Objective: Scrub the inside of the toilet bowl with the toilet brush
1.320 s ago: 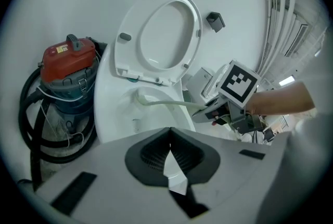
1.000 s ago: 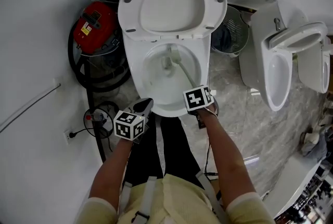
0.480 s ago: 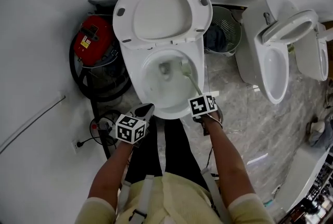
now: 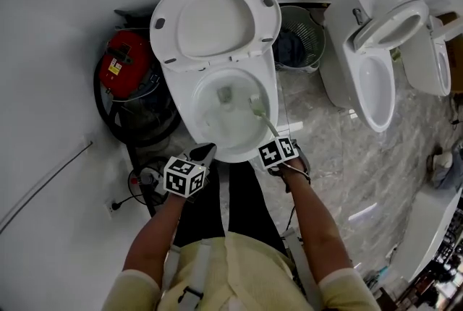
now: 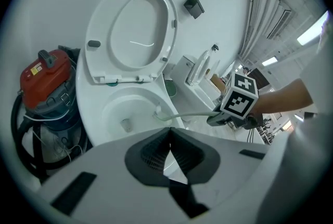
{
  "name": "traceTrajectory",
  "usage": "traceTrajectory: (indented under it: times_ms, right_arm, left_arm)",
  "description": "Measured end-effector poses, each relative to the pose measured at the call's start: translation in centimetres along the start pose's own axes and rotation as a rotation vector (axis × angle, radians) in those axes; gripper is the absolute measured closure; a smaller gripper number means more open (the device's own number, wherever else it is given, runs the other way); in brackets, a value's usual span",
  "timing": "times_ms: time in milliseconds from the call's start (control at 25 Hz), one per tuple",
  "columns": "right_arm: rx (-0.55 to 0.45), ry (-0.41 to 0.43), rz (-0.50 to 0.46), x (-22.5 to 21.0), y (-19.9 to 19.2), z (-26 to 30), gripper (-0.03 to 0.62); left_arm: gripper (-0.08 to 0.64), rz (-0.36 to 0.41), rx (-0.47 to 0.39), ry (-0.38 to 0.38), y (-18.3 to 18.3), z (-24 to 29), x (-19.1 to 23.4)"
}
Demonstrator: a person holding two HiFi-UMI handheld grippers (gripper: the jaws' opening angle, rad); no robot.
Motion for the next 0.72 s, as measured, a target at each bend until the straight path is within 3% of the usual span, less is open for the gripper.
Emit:
traceTrajectory:
  times_ms: [440,720]
  right_arm:
    - [0.11,-0.071,-0.242,1.9,-2.2,-1.2,0.577]
    - [0.156,-0.038,-0.318,4.2,-3.1,-1.4,0.577]
  left_arm:
    - [0.549,0.021,0.039,-0.027,-0.3,-0.5,0.2]
    - [0.549,0.025,0.047,-0.015,-0.6,-1.3,0.9]
Point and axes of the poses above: the fingertips, and each gripper's own axes: z forward along the fingers, x to its left, y out of its top, the point moved 8 cm from there along -z, backward along the fingers, and after that the axes turned 6 degrees about -y, right-handed, at the moved point
